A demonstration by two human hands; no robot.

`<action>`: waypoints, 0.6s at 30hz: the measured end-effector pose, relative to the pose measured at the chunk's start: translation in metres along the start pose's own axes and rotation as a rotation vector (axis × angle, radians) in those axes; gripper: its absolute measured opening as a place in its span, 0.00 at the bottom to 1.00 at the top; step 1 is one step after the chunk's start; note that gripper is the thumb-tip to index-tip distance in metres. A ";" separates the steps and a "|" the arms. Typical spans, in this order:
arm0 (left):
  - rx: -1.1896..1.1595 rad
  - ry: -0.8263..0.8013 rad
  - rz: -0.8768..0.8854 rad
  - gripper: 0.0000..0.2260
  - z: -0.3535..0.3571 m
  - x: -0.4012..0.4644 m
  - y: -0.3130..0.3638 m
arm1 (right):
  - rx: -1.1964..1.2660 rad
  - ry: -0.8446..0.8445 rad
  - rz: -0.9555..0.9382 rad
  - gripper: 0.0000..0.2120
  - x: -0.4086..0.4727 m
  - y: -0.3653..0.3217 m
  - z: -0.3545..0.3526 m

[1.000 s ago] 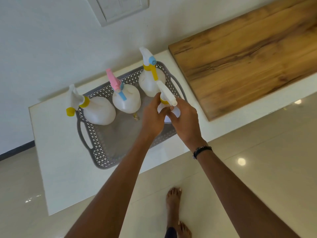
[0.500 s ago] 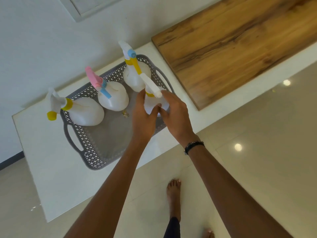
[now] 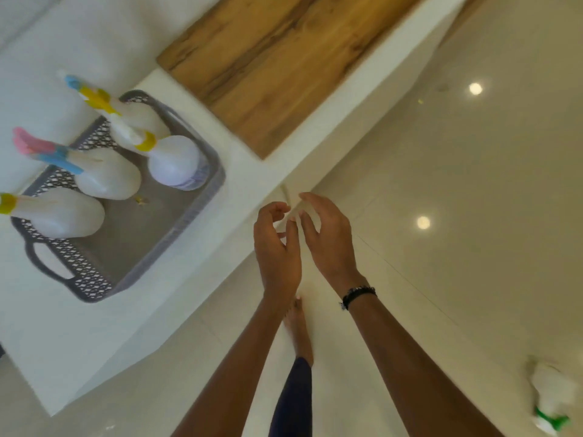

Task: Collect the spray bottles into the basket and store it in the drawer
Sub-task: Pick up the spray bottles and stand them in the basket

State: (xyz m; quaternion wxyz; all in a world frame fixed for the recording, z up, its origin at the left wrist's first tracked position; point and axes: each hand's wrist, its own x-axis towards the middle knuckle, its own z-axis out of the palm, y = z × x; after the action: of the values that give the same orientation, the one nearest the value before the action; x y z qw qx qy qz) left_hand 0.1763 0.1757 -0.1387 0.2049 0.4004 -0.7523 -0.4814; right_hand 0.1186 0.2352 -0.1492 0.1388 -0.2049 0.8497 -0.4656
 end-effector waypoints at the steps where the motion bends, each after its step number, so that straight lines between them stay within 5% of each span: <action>1: 0.002 -0.026 0.007 0.08 0.013 -0.014 0.004 | -0.007 0.015 0.018 0.14 -0.010 0.014 -0.015; 18: 0.115 -0.589 0.023 0.08 0.300 -0.372 0.011 | -0.154 0.181 0.411 0.14 -0.271 0.311 -0.319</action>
State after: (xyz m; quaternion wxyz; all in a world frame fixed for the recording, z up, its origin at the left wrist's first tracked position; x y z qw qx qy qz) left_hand 0.1851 0.6441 -0.2362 -0.0398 0.2458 -0.8099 -0.5312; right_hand 0.1523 0.7488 -0.2324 0.1378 0.0048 0.9156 -0.3777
